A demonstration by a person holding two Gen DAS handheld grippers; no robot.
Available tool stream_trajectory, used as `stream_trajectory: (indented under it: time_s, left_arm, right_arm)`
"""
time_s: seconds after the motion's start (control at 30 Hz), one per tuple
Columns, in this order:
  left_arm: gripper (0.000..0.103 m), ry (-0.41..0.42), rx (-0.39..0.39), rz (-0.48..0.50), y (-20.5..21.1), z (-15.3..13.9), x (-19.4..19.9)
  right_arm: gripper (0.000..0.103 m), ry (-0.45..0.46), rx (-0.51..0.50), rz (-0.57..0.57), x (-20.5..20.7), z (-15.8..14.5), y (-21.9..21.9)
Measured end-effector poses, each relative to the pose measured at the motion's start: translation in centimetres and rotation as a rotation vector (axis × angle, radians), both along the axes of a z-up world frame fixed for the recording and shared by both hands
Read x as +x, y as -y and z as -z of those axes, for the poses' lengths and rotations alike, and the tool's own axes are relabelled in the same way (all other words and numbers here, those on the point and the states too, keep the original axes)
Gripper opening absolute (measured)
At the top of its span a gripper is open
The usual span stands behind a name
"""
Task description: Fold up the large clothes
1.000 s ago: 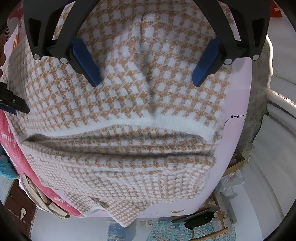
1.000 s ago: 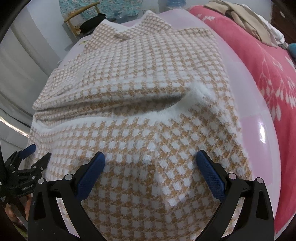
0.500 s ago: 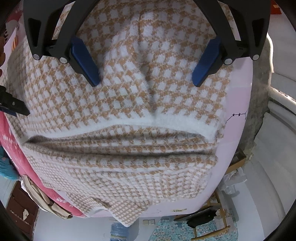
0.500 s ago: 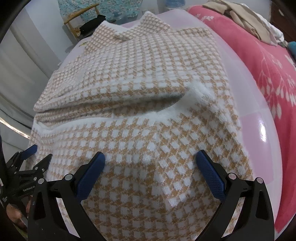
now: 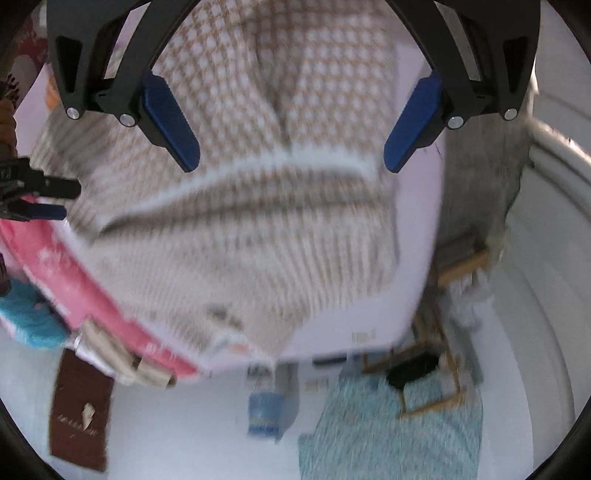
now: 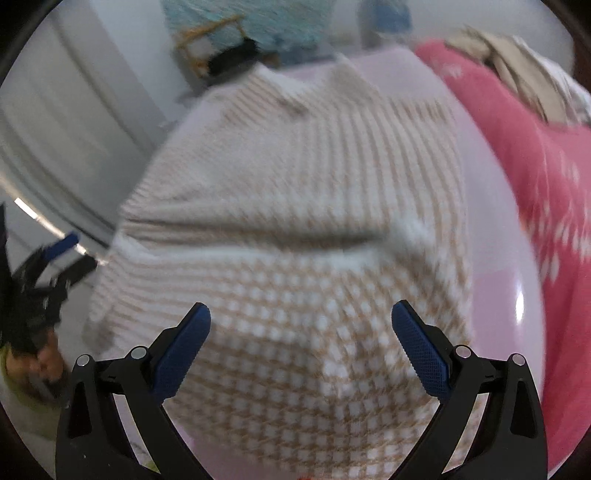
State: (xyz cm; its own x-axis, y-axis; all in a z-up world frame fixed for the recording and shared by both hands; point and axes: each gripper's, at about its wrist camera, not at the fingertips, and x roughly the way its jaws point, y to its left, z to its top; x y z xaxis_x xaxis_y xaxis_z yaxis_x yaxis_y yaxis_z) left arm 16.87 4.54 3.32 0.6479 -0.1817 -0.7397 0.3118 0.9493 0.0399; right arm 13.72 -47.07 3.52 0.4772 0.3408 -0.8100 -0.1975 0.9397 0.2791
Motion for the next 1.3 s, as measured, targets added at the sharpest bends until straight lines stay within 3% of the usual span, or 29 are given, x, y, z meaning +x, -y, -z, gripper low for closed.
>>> stream_trajectory:
  time_s: [0.2, 0.37, 0.53, 0.73, 0.8, 0.93, 1.0, 1.07, 1.1, 1.2, 1.3]
  left_arm:
    - [0.097, 0.097, -0.111, 0.045, 0.1, -5.4, 6.5]
    - [0.091, 0.083, -0.194, 0.079, 2.0, -6.2, 14.4]
    - [0.084, -0.001, -0.279, 0.115, 4.6, -5.3, 22.9]
    - [0.082, -0.146, -0.289, 0.117, 9.6, -1.8, 31.9]
    - [0.074, -0.194, -0.289, 0.086, 10.6, -0.1, 34.2]
    - [0.056, -0.264, -0.286, 0.049, 11.5, 2.4, 36.2]
    - [0.039, -0.296, -0.298, 0.049, 11.5, 3.3, 36.5]
    - [0.028, -0.302, -0.29, 0.051, 11.9, 3.9, 36.6]
    - [0.022, -0.294, -0.281, 0.057, 12.0, 3.9, 36.4]
    - [0.013, -0.277, -0.283, 0.08, 11.9, 3.3, 35.5]
    - [0.011, -0.241, -0.269, 0.12, 11.7, 2.0, 33.7]
  right_arm:
    - [0.095, 0.14, 0.001, -0.04, 4.3, -6.7, 1.4]
    - [0.092, 0.175, -0.013, -0.044, 11.2, -9.2, 1.7]
    - [0.084, 0.122, 0.004, -0.013, 20.1, -8.7, 2.6]
    - [0.068, -0.002, 0.049, 0.041, 28.7, -5.0, 2.8]
    - [0.062, -0.039, 0.063, 0.058, 30.6, -3.7, 2.8]
    - [0.05, -0.106, 0.058, 0.078, 33.4, -0.9, 2.5]
    - [0.039, -0.141, 0.061, 0.084, 34.2, 0.3, 2.6]
    - [0.016, -0.164, 0.085, 0.072, 34.4, 1.0, 2.6]
    - [0.011, -0.165, 0.094, 0.065, 34.2, 1.0, 2.6]
    - [0.009, -0.11, 0.069, 0.031, 32.7, -0.4, 2.2]
    - [0.008, -0.061, 0.042, -0.006, 30.4, -2.2, 1.7]
